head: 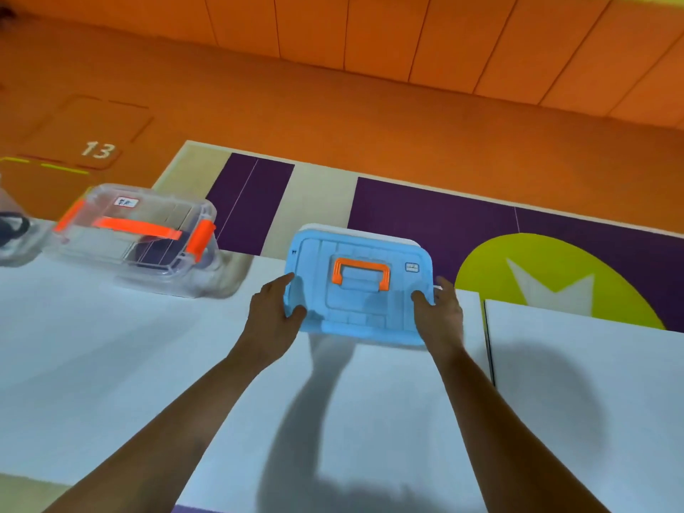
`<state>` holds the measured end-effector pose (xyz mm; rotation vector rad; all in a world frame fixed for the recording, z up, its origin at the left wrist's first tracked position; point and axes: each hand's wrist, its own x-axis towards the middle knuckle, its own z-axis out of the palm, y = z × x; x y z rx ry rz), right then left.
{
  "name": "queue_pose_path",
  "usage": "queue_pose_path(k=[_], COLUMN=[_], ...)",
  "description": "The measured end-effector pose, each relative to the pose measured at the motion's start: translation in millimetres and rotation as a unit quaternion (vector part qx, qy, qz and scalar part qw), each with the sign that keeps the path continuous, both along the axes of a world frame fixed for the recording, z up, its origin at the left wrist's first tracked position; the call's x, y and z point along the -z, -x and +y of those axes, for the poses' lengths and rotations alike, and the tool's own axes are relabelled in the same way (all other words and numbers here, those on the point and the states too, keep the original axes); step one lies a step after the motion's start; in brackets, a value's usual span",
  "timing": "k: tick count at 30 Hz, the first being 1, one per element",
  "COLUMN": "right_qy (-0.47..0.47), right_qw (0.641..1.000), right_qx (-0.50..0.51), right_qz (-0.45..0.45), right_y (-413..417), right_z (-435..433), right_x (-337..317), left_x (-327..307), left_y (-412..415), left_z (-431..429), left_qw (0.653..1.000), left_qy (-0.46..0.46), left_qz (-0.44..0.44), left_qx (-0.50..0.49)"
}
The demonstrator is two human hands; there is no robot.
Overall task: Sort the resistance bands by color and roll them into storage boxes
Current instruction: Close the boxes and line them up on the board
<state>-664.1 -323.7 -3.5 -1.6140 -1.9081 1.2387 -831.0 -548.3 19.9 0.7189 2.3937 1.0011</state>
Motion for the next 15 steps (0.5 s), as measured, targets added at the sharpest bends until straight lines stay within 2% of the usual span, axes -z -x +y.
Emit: queue_pose_path(k=[5, 10, 15], right_qy=[-0.016, -0.024, -0.054], right_qw=[0.994, 0.993, 0.988], right_qx=[-0.065, -0.081, -0.096], right_qz=[-0.080, -0.081, -0.104], right_y=[37.3, 47.0, 39.2], right_z=[18.1, 36.5, 33.7], right_x=[14.1, 21.7, 30.9], left_x=[17.4, 34.9, 38.6], left_y=[44.7, 56.7, 62.4], left_z=[27.7, 43.9, 49.0], left_qw=[0.999, 0.997, 0.996], left_qy=[0.048, 0.041, 0.051], left_qz=[-0.008, -0.044, -0.021], left_qx=[0.018, 0.040, 0.064])
